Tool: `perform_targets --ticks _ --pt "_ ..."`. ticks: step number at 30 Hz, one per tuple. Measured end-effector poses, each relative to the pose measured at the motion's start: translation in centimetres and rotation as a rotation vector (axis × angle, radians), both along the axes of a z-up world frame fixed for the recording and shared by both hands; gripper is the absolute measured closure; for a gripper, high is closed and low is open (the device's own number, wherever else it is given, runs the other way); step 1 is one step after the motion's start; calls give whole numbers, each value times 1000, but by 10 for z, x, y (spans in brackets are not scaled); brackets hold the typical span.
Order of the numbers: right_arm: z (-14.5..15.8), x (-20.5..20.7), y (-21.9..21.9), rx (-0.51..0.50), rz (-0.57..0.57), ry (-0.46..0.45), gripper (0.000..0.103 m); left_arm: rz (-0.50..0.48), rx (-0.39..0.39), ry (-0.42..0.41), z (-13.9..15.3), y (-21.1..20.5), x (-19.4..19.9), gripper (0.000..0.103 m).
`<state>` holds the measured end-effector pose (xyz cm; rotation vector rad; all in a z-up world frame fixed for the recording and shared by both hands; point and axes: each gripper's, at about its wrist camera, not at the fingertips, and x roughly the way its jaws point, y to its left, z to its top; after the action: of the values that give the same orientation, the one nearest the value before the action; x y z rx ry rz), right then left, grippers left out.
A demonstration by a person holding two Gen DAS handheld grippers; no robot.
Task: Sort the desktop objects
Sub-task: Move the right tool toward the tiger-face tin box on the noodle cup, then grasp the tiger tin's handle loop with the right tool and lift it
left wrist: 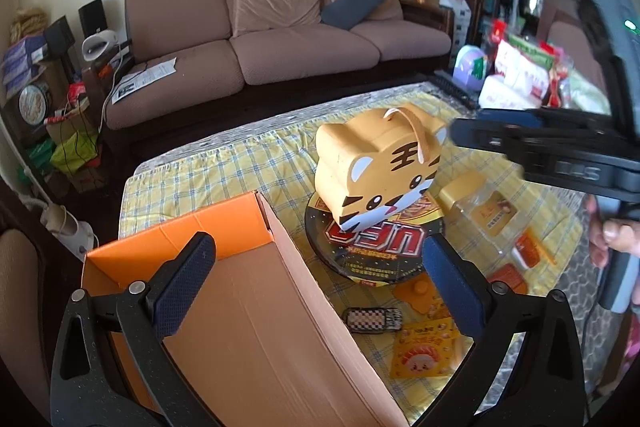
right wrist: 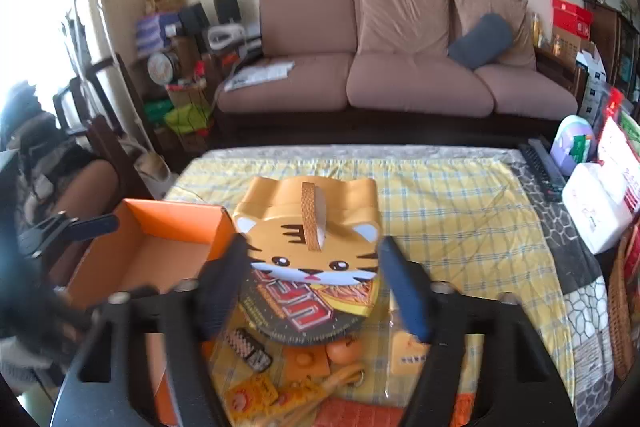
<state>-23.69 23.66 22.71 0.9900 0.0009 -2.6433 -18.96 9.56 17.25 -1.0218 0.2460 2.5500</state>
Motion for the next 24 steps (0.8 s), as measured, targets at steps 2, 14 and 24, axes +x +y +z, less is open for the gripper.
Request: perform_targets --ticks 2,14,24 --pt "-9 -15 -9 34 -2 -15 60 -5 -8 3 -2 2 -5 0" --pt "-45 -40 -32 110 3 -62 68 -12 0 -26 -16 1 -23 0" --pt "-39 -35 -20 98 13 -40 94 -35 -11 -9 -14 8 -30 0"
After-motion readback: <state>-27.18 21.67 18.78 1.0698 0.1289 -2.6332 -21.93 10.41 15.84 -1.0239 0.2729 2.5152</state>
